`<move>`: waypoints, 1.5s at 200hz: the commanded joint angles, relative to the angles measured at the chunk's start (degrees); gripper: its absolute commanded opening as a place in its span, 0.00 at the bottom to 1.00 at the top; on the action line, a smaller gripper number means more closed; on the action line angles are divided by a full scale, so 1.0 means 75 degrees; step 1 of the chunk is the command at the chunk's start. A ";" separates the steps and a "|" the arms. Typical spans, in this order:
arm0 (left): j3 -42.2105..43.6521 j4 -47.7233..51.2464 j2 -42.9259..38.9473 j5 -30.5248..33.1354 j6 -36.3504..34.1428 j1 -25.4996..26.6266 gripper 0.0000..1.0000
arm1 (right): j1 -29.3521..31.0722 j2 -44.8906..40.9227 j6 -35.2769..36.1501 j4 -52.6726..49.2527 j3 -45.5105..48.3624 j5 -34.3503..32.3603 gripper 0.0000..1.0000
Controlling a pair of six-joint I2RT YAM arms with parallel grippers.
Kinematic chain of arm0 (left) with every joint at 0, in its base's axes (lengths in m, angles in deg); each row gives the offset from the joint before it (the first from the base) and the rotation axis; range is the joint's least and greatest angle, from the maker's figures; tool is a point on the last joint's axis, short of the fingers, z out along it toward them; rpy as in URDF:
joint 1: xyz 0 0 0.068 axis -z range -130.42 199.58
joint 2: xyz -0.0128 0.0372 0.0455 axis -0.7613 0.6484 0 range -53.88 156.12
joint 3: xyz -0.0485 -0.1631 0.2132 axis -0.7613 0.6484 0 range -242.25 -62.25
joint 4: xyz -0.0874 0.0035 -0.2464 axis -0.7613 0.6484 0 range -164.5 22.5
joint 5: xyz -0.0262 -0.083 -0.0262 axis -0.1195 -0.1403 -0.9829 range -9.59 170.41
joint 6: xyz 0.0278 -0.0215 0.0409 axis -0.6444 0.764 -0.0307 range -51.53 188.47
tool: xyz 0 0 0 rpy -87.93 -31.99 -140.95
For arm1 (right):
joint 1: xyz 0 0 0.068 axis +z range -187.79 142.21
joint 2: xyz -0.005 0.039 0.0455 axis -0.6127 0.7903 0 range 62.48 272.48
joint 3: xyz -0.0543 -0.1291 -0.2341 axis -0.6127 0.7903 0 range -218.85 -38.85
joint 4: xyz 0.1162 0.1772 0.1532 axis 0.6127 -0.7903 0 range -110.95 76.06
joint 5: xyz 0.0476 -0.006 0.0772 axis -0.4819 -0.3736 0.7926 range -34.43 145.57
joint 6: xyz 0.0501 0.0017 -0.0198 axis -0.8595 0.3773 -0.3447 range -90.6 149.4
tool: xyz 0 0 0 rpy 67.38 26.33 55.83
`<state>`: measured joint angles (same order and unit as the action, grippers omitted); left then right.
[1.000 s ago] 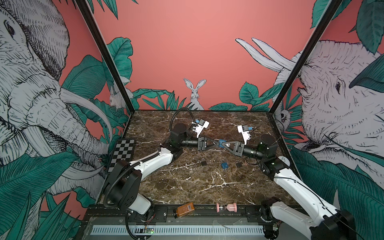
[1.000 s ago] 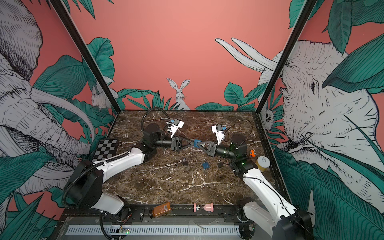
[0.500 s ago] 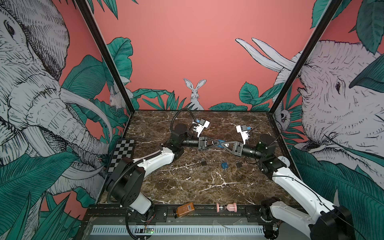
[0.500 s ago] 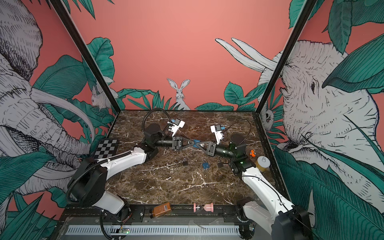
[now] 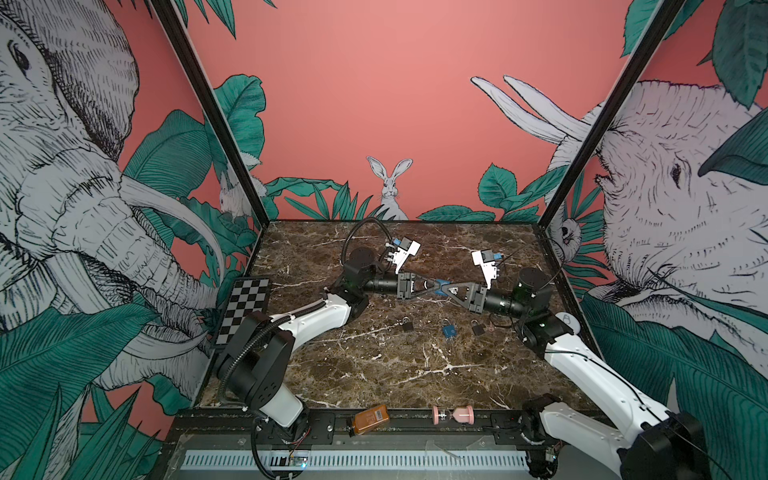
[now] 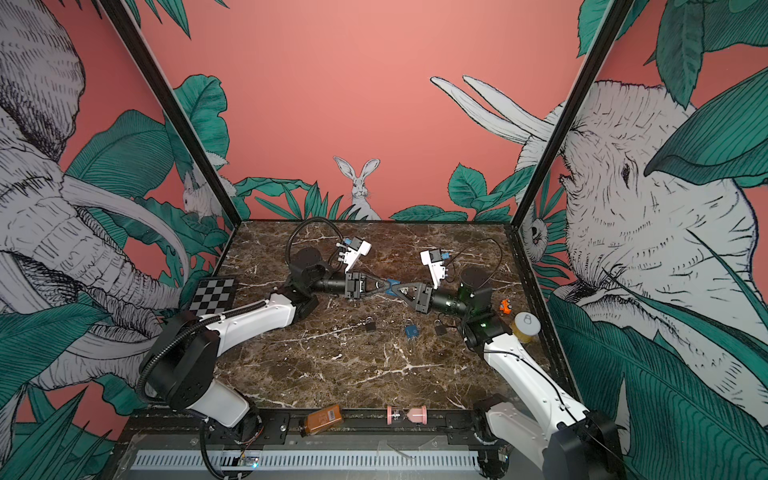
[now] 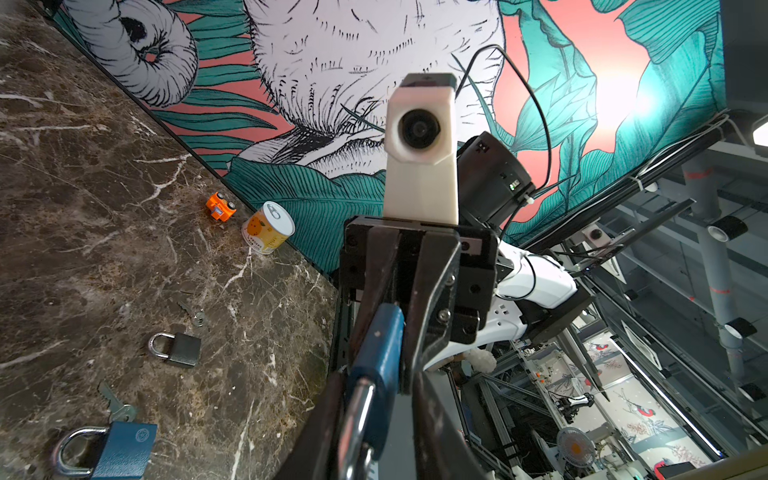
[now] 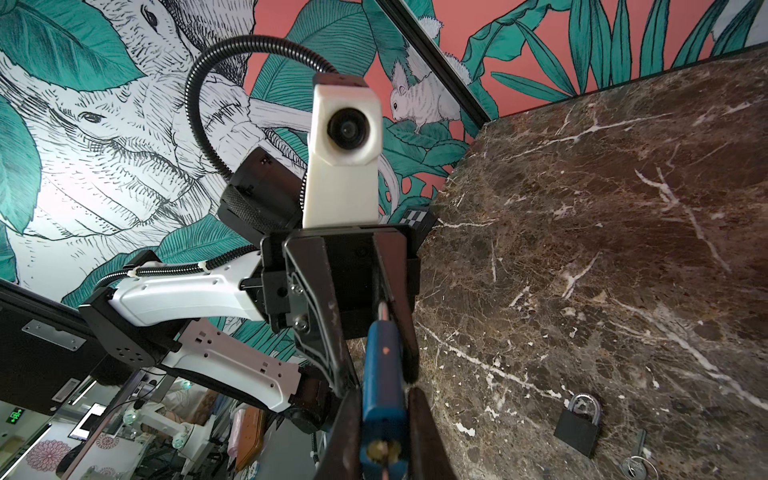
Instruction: Lock with the key
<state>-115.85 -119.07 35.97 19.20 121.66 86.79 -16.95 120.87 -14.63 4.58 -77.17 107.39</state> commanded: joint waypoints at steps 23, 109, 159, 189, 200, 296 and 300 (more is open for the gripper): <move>-0.0095 -0.0655 -0.0038 -0.0351 0.0220 0.0066 0.25 | -0.0037 0.0038 0.0263 0.0247 -0.0269 -0.0252 0.00; -0.0243 -0.0842 0.0169 -0.0525 0.0272 0.0293 0.14 | -0.0039 0.0312 0.0281 0.0319 -0.0297 -0.0252 0.00; -0.0260 -0.1215 0.0266 -0.0473 0.0508 0.0334 0.00 | -0.0041 0.0265 0.0468 -0.0092 -0.0313 -0.0565 0.00; -0.0159 -0.1324 0.0156 -0.0259 0.0387 0.0283 0.00 | -0.0069 0.0124 0.0481 -0.0388 -0.0316 -0.0615 0.13; -0.0145 -0.1450 0.0138 -0.0223 0.0454 0.0220 0.00 | -0.0101 0.0019 0.0470 -0.0454 -0.0271 -0.0639 0.23; -0.0218 -0.2095 0.0162 -0.0216 0.0911 0.0051 0.00 | -0.0733 -0.0988 0.0844 -0.1412 -0.0234 -0.0526 0.50; -0.0228 -0.2106 0.0162 -0.0228 0.0919 0.0054 0.00 | -0.0748 -0.1008 0.0843 -0.1382 -0.0223 -0.0522 0.50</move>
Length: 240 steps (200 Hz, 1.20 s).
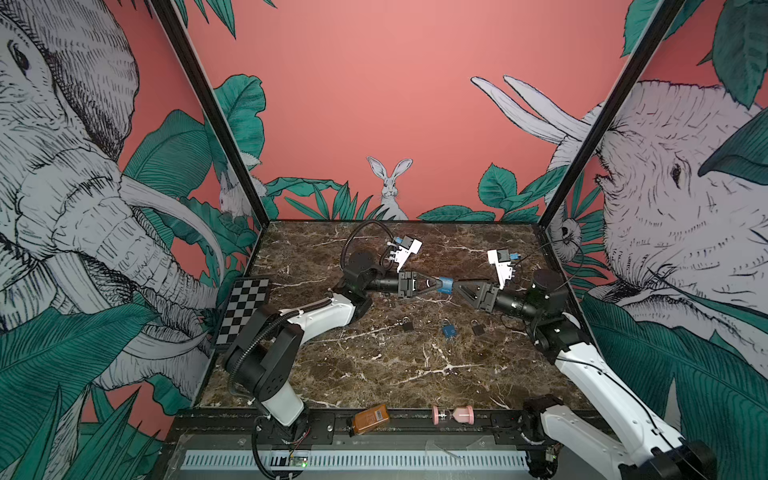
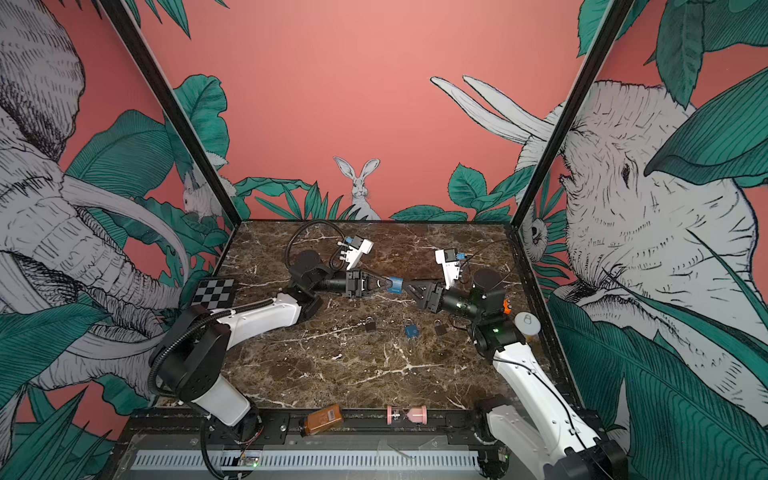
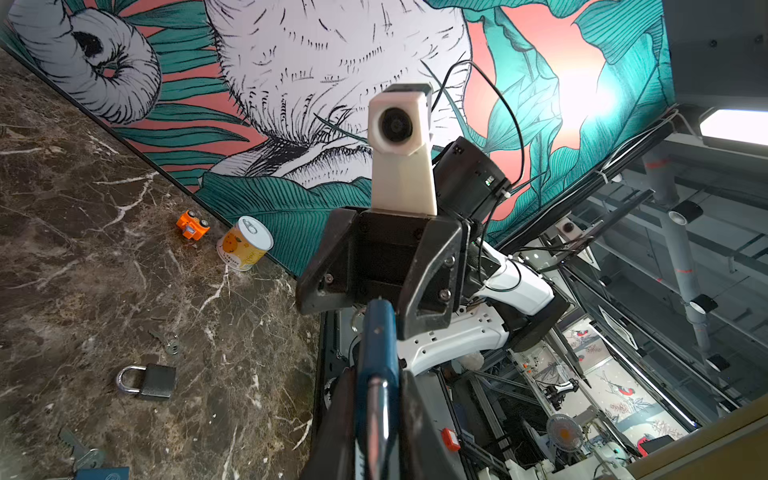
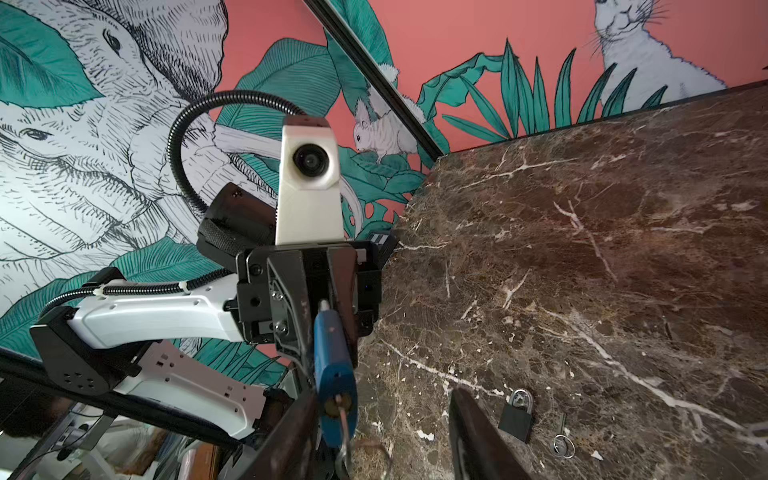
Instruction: Lock with the key
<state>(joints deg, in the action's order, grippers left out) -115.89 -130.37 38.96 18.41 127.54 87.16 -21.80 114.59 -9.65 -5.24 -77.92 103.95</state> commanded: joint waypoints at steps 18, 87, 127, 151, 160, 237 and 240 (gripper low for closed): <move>-0.0236 -0.0590 -0.0238 -0.0151 0.0151 0.0004 0.00 | -0.0122 -0.0234 0.0066 0.0149 -0.0050 -0.0038 0.48; -0.0215 -0.0592 -0.0159 -0.0023 0.0203 0.0005 0.00 | -0.0129 0.0011 -0.0667 0.1241 0.0112 0.0644 0.34; -0.0218 -0.0686 -0.0074 0.0042 0.0277 0.0004 0.00 | -0.0125 -0.0029 -0.0828 0.1361 0.0248 0.0779 0.29; -0.0212 -0.0815 -0.0027 0.0047 0.0368 0.0005 0.00 | -0.0118 -0.0037 -0.0866 0.1391 0.0287 0.0852 0.19; -0.0207 -0.0827 -0.0027 0.0059 0.0394 0.0005 0.00 | -0.0118 -0.0035 -0.0876 0.1415 0.0299 0.0878 0.19; -0.0207 -0.1067 0.0061 0.0043 0.0583 0.0005 0.00 | -0.0122 0.0138 -0.1224 0.1999 0.0388 0.1054 0.14; -0.0208 -0.1068 0.0072 0.0043 0.0586 0.0005 0.00 | -0.0123 0.0149 -0.1230 0.2005 0.0382 0.1060 0.13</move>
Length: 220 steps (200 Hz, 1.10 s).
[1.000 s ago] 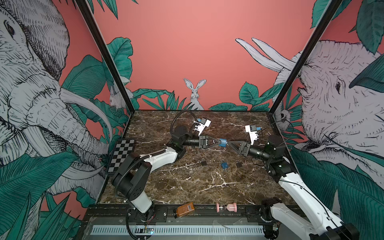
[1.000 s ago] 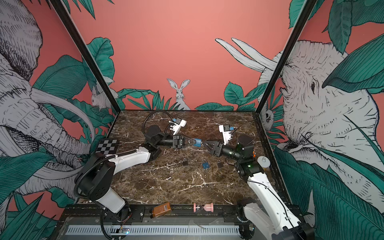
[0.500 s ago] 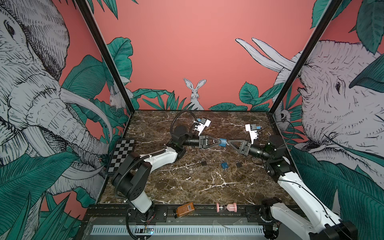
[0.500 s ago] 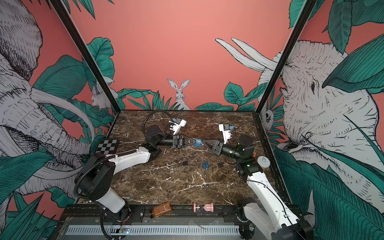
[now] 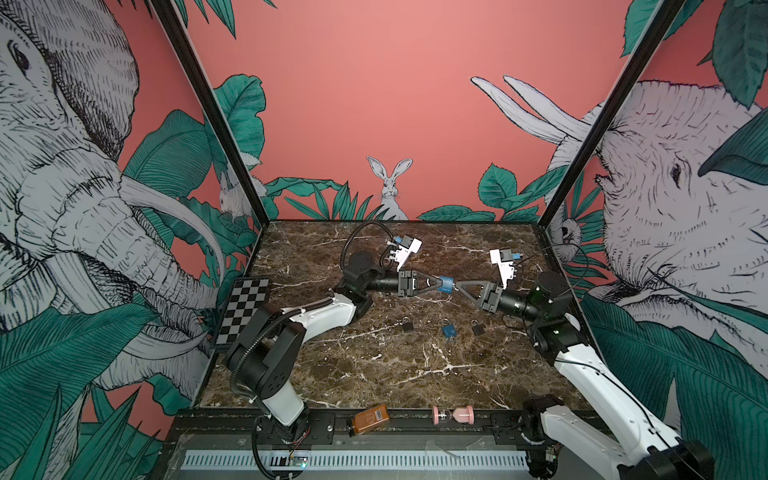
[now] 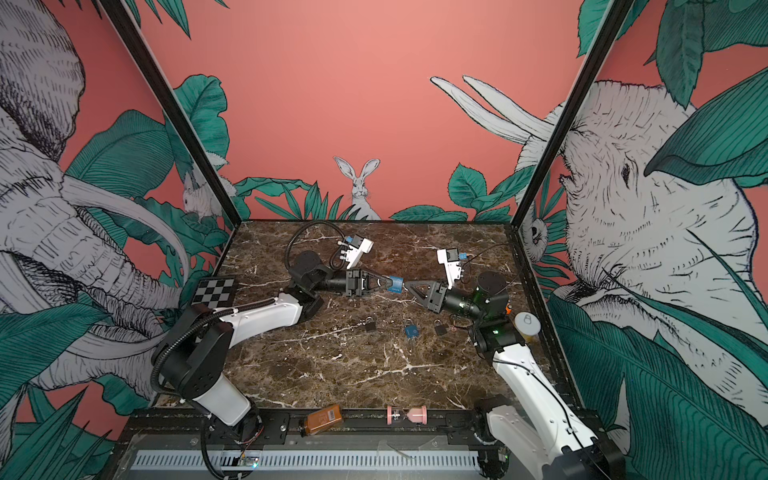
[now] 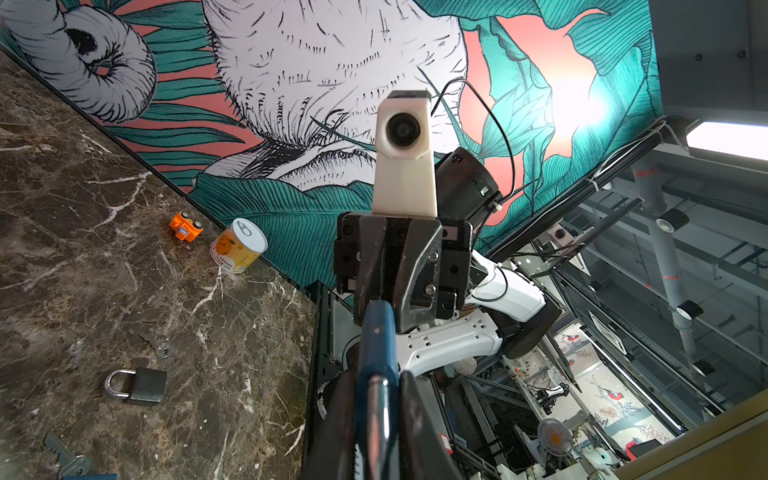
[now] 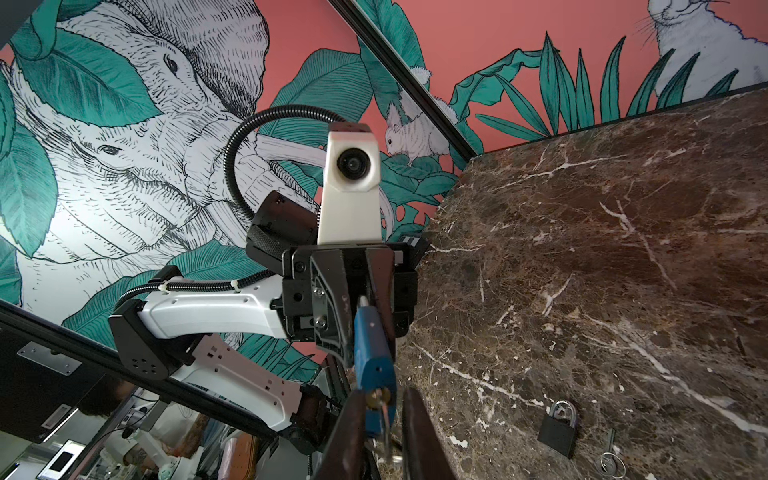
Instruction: Lock with the key
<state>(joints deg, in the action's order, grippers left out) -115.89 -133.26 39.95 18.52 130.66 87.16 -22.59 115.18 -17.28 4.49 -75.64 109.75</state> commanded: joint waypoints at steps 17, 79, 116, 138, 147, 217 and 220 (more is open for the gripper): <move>-0.0208 -0.0708 -0.0029 0.0061 0.0170 0.0005 0.00 | -0.0019 0.0065 -0.0213 0.0700 0.0090 0.0322 0.08; -0.0244 -0.0748 0.0088 0.0154 0.0195 -0.0007 0.00 | -0.0023 -0.0079 0.0000 0.0343 0.0188 0.0246 0.00; -0.0231 -0.0761 0.0104 0.0167 0.0188 -0.0013 0.00 | -0.0020 0.0037 -0.0006 0.0471 0.0274 0.0238 0.00; -0.0253 -0.0769 0.0187 0.0173 0.0162 -0.0024 0.00 | -0.0017 0.0062 -0.0014 0.0427 0.0276 0.0289 0.00; -0.0275 -0.0868 0.0256 0.0177 0.0222 -0.0042 0.00 | -0.0016 0.0040 0.0011 0.0400 0.0267 0.0303 0.00; -0.0200 -0.1100 0.0329 -0.0023 0.0324 -0.0136 0.00 | -0.0026 -0.0114 0.0223 0.0032 0.0277 0.0476 0.00; -0.0206 -0.1053 0.0315 -0.0032 0.0290 -0.0136 0.00 | -0.0025 -0.0122 0.0228 0.0006 0.0277 0.0473 0.00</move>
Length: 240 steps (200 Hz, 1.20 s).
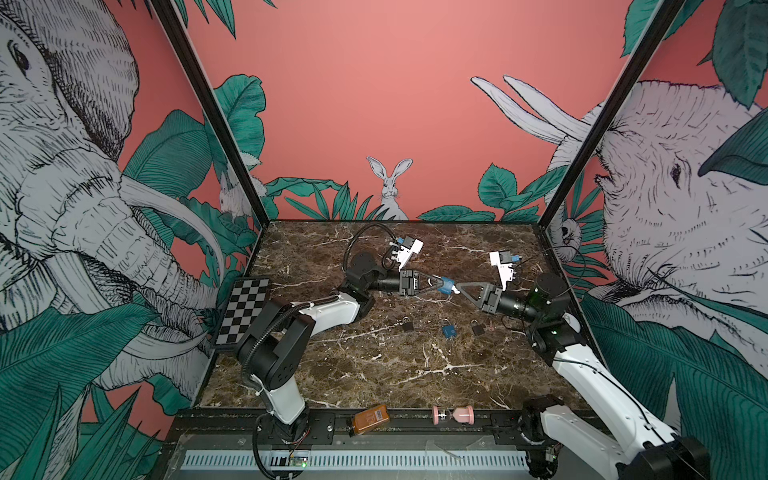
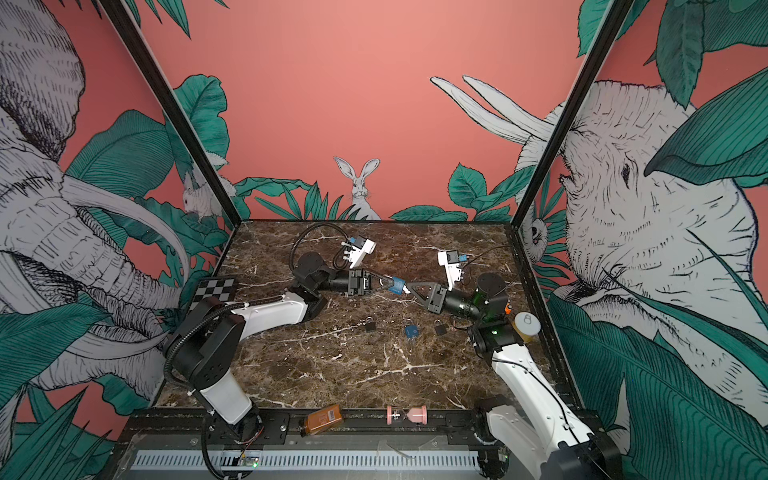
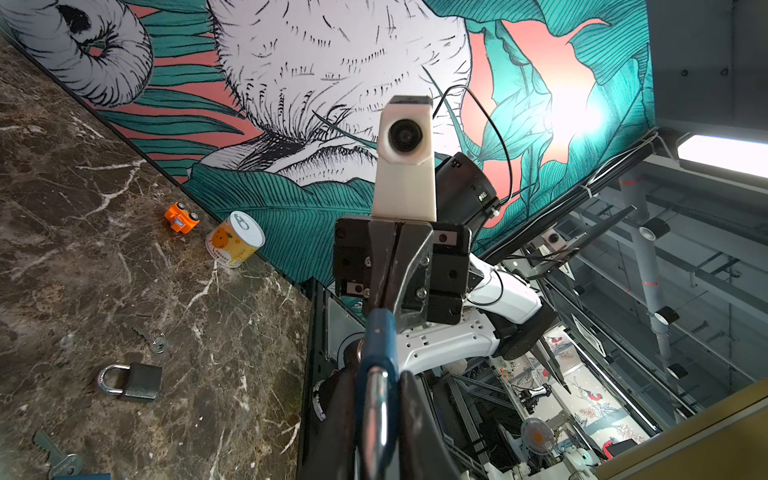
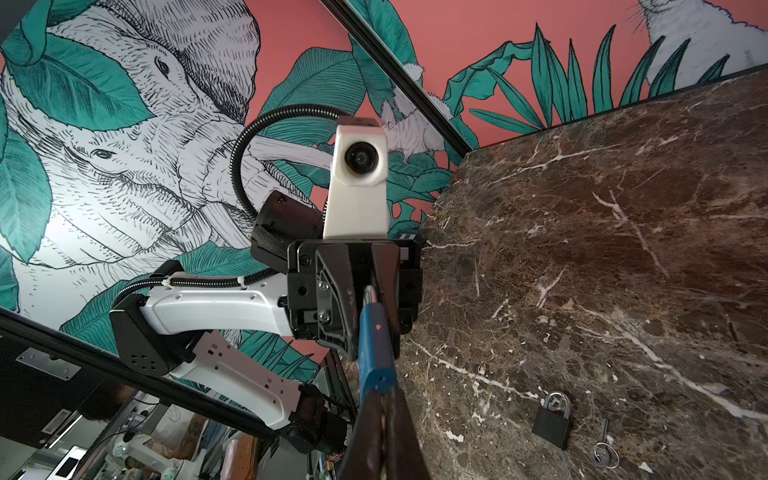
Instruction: Lock with the key
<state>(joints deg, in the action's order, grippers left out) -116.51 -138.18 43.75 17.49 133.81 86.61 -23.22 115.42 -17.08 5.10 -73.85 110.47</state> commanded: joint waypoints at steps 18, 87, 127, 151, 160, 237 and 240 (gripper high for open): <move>-0.0074 -0.0097 -0.0294 0.0083 -0.0405 -0.0075 0.00 | 0.0061 -0.0169 0.0241 -0.0126 0.0038 0.0373 0.00; 0.0016 0.0488 -0.0523 0.0020 -0.0918 -0.0400 0.00 | 0.0029 -0.0356 0.0285 -0.0242 0.0173 0.0335 0.00; 0.0083 0.0820 -0.0664 0.0027 -0.1185 -0.0535 0.00 | -0.0024 -0.0322 0.0262 -0.0112 0.0226 0.0301 0.00; 0.0159 0.0864 -0.0747 0.0084 -0.1225 -0.0658 0.00 | -0.0054 -0.0333 0.0234 -0.0077 0.0224 0.0299 0.00; 0.0189 0.0856 -0.0758 0.0085 -0.1223 -0.0698 0.00 | -0.0067 -0.0323 0.0232 -0.0079 0.0226 0.0324 0.00; 0.0042 0.4712 -0.1380 0.1127 -0.3194 -0.0950 0.00 | -0.0058 -0.0415 0.0299 -0.0735 0.0138 -0.0207 0.00; 0.0013 0.5134 -0.1462 0.1295 -0.3448 -0.0940 0.00 | -0.0049 -0.0415 0.0302 -0.0816 0.0149 -0.0311 0.00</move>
<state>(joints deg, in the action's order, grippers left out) -114.12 -121.28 38.90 20.62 120.89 79.36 -23.57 113.57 -16.16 1.39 -71.69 110.95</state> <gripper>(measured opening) 0.167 0.048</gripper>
